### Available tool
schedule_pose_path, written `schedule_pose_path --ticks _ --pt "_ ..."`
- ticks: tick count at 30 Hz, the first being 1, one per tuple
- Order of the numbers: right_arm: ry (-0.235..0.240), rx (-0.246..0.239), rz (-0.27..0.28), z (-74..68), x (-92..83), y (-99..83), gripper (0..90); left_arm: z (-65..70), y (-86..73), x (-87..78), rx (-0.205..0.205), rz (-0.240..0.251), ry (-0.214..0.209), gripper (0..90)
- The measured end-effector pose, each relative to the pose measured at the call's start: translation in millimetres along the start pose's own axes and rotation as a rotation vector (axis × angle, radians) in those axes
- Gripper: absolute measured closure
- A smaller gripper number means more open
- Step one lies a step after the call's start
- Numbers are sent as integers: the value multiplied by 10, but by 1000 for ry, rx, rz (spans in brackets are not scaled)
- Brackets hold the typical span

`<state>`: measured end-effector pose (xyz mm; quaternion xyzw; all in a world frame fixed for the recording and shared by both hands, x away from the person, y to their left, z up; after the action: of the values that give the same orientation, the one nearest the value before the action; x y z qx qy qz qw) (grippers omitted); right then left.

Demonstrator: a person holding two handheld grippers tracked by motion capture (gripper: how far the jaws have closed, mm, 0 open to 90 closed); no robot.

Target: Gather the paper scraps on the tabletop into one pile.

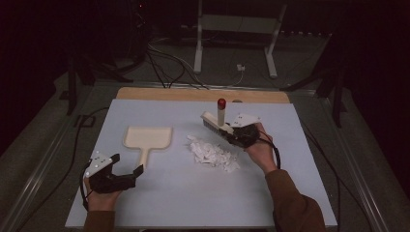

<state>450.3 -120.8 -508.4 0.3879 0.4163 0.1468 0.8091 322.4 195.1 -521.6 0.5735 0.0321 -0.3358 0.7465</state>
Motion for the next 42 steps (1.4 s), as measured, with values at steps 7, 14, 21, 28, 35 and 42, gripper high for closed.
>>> schedule_pose_path --ticks 7,14,21,28,35,42 --pt "-127 211 -74 71 -200 -133 673 11 -8 5 2 -4 -1 5" --pt "-273 295 -194 42 -353 -393 673 21 -19 20 2 -9 -3 5" --pt "-340 361 -259 -105 -330 -567 673 28 -22 22 0 -9 -3 5" --pt "-324 386 -247 -348 -189 -395 672 42 -35 37 1 -14 -7 5" --pt "-234 465 -180 -477 -63 -169 673 28 -36 34 -3 -14 -6 5" --pt "-213 462 -146 -477 -17 -101 673 29 -46 42 -4 -17 -8 5"
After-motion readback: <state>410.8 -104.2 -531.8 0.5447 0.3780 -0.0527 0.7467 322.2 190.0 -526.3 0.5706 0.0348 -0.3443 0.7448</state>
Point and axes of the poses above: each handheld gripper's, and its own axes: x roughly forward along the jaws, y roughly out of its top, z roughly to its right, the point moved 10 cm from there along x, roughly forward along the jaws, and after that the axes turned 11 degrees about -x, right-handed, at the moved point
